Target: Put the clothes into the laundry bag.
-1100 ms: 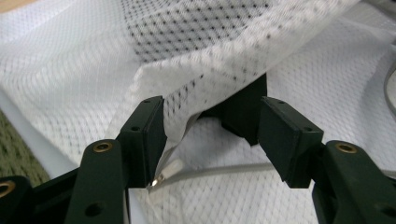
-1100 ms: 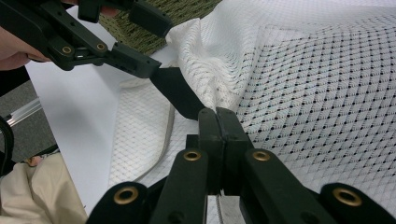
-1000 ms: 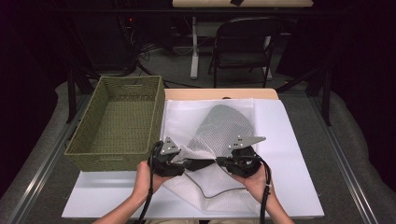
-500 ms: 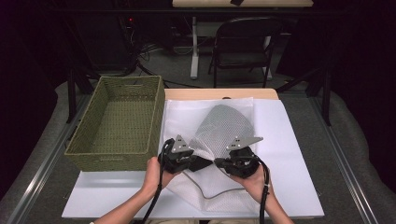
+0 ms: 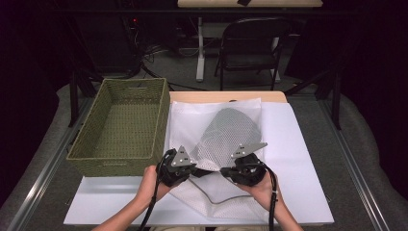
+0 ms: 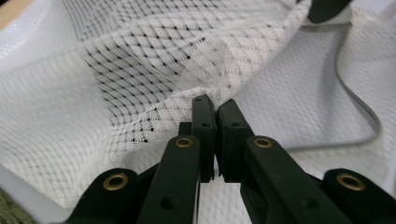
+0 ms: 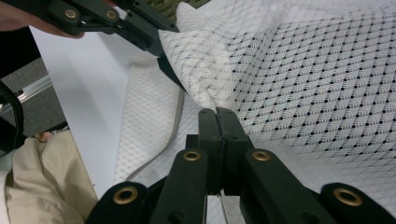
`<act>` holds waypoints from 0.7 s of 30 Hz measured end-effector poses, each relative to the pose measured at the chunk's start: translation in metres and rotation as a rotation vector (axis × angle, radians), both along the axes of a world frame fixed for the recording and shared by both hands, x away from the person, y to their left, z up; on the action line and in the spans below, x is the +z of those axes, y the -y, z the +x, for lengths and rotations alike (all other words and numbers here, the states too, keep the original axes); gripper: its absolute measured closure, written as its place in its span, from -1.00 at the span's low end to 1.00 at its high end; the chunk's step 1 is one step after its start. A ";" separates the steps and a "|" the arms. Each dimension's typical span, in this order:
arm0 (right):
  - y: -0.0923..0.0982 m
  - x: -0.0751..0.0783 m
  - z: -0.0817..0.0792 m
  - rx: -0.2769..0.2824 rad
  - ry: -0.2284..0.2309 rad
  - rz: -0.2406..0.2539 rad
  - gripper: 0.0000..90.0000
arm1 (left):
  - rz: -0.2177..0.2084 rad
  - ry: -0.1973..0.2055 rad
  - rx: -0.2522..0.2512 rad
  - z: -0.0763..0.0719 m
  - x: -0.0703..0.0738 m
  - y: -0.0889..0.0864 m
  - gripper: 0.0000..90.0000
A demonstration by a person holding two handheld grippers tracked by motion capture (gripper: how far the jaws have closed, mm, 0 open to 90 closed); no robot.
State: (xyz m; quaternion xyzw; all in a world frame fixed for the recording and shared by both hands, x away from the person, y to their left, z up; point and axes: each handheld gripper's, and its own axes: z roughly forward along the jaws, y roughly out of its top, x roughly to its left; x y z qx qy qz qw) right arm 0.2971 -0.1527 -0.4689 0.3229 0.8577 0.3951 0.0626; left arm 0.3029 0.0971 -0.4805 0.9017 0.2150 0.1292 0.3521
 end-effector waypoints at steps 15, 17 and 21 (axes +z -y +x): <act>0.000 -0.017 0.000 0.047 -0.049 -0.058 1.00 | 0.105 -0.049 -0.071 -0.009 -0.021 0.003 0.93; 0.000 -0.021 0.000 0.044 -0.061 -0.076 1.00 | 0.123 -0.051 -0.075 -0.009 -0.025 0.005 0.94; 0.000 -0.029 0.001 0.053 -0.078 -0.098 1.00 | 0.156 -0.059 -0.082 -0.009 -0.034 0.007 0.95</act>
